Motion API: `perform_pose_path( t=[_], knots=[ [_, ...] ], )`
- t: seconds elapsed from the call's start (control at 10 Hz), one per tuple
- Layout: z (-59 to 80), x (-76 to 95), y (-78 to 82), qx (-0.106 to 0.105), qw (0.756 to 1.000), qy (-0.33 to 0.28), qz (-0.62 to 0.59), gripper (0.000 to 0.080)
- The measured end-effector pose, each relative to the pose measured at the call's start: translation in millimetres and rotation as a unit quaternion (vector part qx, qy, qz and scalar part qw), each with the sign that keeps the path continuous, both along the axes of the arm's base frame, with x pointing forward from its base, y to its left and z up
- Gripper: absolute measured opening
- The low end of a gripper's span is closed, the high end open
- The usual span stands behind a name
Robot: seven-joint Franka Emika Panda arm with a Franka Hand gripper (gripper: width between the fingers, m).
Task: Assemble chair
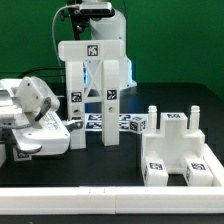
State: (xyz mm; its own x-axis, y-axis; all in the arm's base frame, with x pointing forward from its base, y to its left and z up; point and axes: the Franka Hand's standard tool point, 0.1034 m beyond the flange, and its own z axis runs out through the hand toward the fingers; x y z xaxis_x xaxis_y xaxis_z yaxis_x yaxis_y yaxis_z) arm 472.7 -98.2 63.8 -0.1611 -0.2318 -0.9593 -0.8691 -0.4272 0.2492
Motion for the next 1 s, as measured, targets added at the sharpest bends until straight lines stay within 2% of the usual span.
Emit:
perform_pose_path(
  t=[0.2, 0.5, 0.8, 1.0],
  knots=[
    [-3.5, -4.4, -2.9, -0.005, 1.0, 0.002, -0.005, 0.0649],
    [-9.9, -15.9, -3.3, -0.002, 1.0, 0.001, -0.011, 0.0649],
    [-12.2, -14.0, 9.8, -0.008, 1.0, 0.01, -0.003, 0.0649],
    [-12.6, -13.4, 11.7, -0.008, 1.0, 0.01, 0.0, 0.0649]
  ],
)
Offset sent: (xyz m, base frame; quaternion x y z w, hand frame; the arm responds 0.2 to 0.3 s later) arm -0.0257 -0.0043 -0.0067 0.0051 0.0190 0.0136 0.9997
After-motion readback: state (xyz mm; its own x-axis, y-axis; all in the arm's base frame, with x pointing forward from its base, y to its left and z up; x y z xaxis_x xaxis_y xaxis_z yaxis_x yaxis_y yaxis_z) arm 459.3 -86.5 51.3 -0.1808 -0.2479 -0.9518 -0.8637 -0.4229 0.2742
